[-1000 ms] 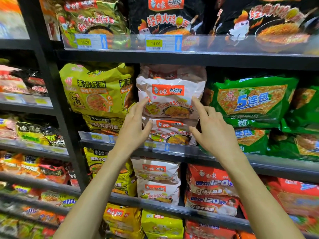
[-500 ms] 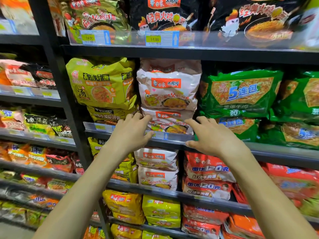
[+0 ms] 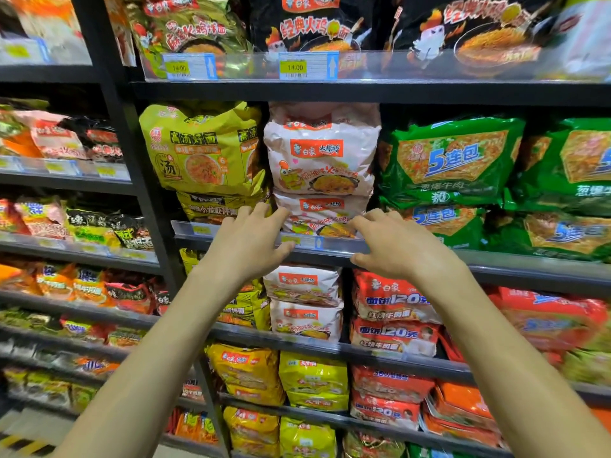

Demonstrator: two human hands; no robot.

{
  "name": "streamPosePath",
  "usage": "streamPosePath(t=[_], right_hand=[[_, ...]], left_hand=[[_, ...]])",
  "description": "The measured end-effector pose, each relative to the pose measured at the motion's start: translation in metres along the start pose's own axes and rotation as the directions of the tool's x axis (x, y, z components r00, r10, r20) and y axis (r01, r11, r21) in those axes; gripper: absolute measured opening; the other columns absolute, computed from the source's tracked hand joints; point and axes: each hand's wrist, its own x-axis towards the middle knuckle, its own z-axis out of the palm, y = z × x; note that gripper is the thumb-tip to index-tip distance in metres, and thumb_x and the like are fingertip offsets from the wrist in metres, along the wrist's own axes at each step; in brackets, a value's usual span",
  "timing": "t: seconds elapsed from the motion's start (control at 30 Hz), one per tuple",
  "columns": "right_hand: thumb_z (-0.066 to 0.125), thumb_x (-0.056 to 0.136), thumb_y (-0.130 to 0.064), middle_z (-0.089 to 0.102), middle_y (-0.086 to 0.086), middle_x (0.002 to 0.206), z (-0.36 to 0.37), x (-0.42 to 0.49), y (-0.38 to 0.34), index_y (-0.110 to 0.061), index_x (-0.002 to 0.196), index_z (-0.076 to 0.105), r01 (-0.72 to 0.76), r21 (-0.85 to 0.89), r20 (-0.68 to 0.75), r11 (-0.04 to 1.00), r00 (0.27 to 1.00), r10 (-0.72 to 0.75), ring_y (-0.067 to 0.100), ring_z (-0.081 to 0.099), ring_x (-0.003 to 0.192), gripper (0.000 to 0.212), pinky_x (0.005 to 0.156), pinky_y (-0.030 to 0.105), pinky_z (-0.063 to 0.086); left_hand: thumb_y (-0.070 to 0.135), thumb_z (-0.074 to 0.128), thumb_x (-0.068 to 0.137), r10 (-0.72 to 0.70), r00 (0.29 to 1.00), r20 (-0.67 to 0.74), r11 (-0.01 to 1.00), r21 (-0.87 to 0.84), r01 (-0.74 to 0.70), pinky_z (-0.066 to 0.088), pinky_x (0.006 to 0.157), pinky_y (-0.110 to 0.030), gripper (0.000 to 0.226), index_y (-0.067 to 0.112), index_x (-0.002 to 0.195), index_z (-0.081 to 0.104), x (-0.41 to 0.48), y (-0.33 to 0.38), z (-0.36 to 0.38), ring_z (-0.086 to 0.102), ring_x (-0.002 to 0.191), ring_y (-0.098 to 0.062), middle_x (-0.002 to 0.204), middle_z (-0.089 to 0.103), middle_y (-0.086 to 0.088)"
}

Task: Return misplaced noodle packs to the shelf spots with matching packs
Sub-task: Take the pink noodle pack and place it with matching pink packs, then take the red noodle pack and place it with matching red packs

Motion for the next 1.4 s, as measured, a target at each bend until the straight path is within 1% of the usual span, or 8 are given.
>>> streamPosePath(t=[0.13, 0.33, 0.5, 0.63, 0.73, 0.87, 1.13, 1.4], right_hand=[[0.051, 0.098, -0.043, 0.044, 0.010, 0.143, -0.004, 0.005, -0.003, -0.024, 0.148, 0.034, 0.020, 0.013, -0.093, 1.000, 0.995, -0.019, 0.033, 0.042, 0.130, 0.056, 0.097, 0.047, 0.045], [0.053, 0.097, -0.048, 0.045, 0.012, 0.141, 0.001, -0.001, 0.011, -0.021, 0.147, 0.036, -0.036, 0.035, 0.041, 0.999, 0.999, 0.034, 0.035, 0.043, 0.129, 0.060, 0.098, 0.045, 0.043], [0.054, 0.096, -0.049, 0.042, 0.013, 0.144, 0.008, -0.016, 0.030, -0.022, 0.153, 0.029, -0.094, 0.080, 0.113, 0.992, 0.990, 0.085, 0.036, 0.039, 0.133, 0.068, 0.103, 0.049, 0.042], [0.054, 0.097, -0.048, 0.039, 0.014, 0.148, 0.009, -0.039, 0.061, -0.021, 0.152, 0.031, -0.167, 0.104, 0.148, 0.980, 0.977, 0.151, 0.036, 0.037, 0.135, 0.066, 0.105, 0.049, 0.041], [0.054, 0.097, -0.047, 0.038, 0.013, 0.149, 0.007, -0.064, 0.088, -0.023, 0.154, 0.028, -0.226, 0.120, 0.169, 0.967, 0.964, 0.204, 0.035, 0.037, 0.136, 0.067, 0.103, 0.048, 0.042], [0.055, 0.096, -0.049, 0.040, 0.013, 0.148, 0.008, -0.105, 0.133, -0.023, 0.154, 0.028, -0.312, 0.097, 0.200, 0.945, 0.936, 0.289, 0.035, 0.041, 0.134, 0.069, 0.102, 0.049, 0.045], [0.056, 0.096, -0.044, 0.042, 0.010, 0.149, 0.006, -0.219, 0.236, -0.023, 0.153, 0.031, -0.434, 0.055, 0.231, 0.899, 0.882, 0.411, 0.034, 0.042, 0.135, 0.066, 0.103, 0.046, 0.045], [0.050, 0.099, -0.047, 0.039, 0.010, 0.149, 0.013, -0.316, 0.326, -0.026, 0.154, 0.028, -0.497, 0.030, 0.203, 0.867, 0.853, 0.482, 0.034, 0.042, 0.133, 0.063, 0.095, 0.045, 0.048]], left_hand=[[0.049, 0.050, 0.100, -0.034, 0.999, -0.016, 0.997, -0.072, 0.033, 0.047, 0.102, -0.051, 0.062, 0.030, 0.155, 0.028, 0.000, 0.004, 0.006, 0.042, 0.138, -0.037, 0.151, 0.042, -0.010], [0.053, 0.047, 0.101, -0.042, 0.994, 0.104, 0.999, 0.016, 0.040, 0.045, 0.103, -0.050, 0.062, 0.026, 0.155, 0.030, -0.004, 0.008, 0.008, 0.043, 0.137, -0.034, 0.149, 0.045, -0.009], [0.053, 0.045, 0.102, 0.017, 0.995, 0.101, 1.000, 0.012, -0.018, 0.046, 0.101, -0.049, 0.060, 0.026, 0.154, 0.032, 0.000, 0.029, -0.006, 0.044, 0.136, -0.033, 0.150, 0.045, -0.007], [0.054, 0.045, 0.100, 0.109, 0.990, 0.087, 0.994, 0.015, -0.111, 0.046, 0.100, -0.046, 0.059, 0.027, 0.152, 0.035, 0.008, 0.066, -0.011, 0.044, 0.137, -0.031, 0.152, 0.046, -0.004], [0.055, 0.046, 0.100, 0.178, 0.979, 0.100, 0.984, -0.004, -0.179, 0.049, 0.098, -0.047, 0.057, 0.023, 0.147, 0.039, 0.016, 0.101, -0.014, 0.048, 0.133, -0.032, 0.148, 0.049, -0.006], [0.055, 0.045, 0.100, 0.264, 0.959, 0.106, 0.964, -0.043, -0.261, 0.048, 0.100, -0.047, 0.060, 0.025, 0.150, 0.036, 0.020, 0.160, -0.019, 0.049, 0.131, -0.033, 0.144, 0.050, -0.009], [0.056, 0.044, 0.101, 0.404, 0.905, 0.135, 0.913, -0.122, -0.389, 0.046, 0.101, -0.048, 0.060, 0.026, 0.153, 0.033, 0.006, 0.317, -0.030, 0.047, 0.132, -0.034, 0.143, 0.050, -0.009], [0.055, 0.047, 0.100, 0.479, 0.875, 0.074, 0.869, -0.182, -0.460, 0.049, 0.098, -0.048, 0.058, 0.022, 0.147, 0.041, -0.012, 0.457, -0.037, 0.051, 0.130, -0.033, 0.140, 0.054, -0.008]])
